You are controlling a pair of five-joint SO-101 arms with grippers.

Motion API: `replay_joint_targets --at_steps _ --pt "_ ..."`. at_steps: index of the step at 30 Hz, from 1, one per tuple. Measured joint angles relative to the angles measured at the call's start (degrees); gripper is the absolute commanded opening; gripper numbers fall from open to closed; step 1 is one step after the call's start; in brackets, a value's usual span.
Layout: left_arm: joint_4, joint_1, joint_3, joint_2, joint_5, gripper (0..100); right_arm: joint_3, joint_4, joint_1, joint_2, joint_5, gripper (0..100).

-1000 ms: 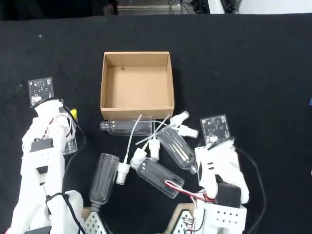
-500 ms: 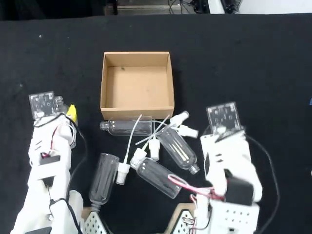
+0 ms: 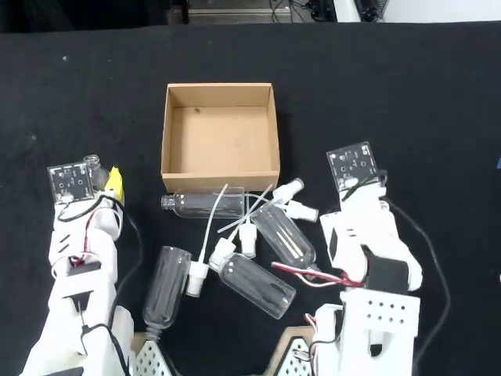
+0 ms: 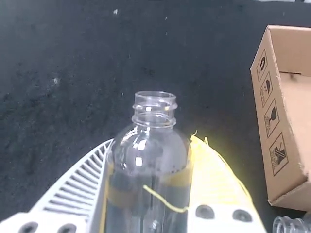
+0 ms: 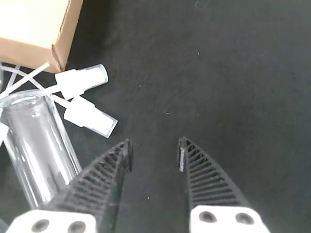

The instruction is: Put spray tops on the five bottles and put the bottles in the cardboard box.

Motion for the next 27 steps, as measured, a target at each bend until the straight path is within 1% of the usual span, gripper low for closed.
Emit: replay_joint_targets --at_steps 6,10,12,16,18,20,23,25,27 --pt "5.71 0.0 -2.37 -0.53 -0.09 3 -2.02 -1.76 -4.92 9.23 0.0 14.5" --pt "10.55 0.0 -2.37 -5.54 0.09 3 -5.63 -1.76 -7.21 15.65 0.09 14.5" --pt "15.21 0.0 -2.37 -10.29 0.09 3 -7.21 -2.11 -8.09 18.37 0.18 14.6" --pt "28.04 0.0 -2.37 -23.03 0.09 3 -10.64 -2.29 -8.44 24.26 0.26 14.6" --pt "33.23 0.0 -2.02 -29.8 0.09 3 -11.87 -2.29 -8.44 27.16 0.26 14.6" --pt "35.96 0.0 0.26 -36.66 0.09 3 -12.57 -2.29 -8.44 29.89 0.26 14.6" --pt "37.36 0.0 5.19 -46.24 0.18 3 -12.66 -2.37 -8.44 32.0 0.26 14.6" --pt "37.89 0.0 5.54 -52.57 0.18 3 -12.66 -2.37 -8.44 32.09 0.26 14.6" --pt "40.62 0.0 5.63 -57.23 0.18 3 -12.66 -2.37 -8.44 32.09 0.7 14.6"
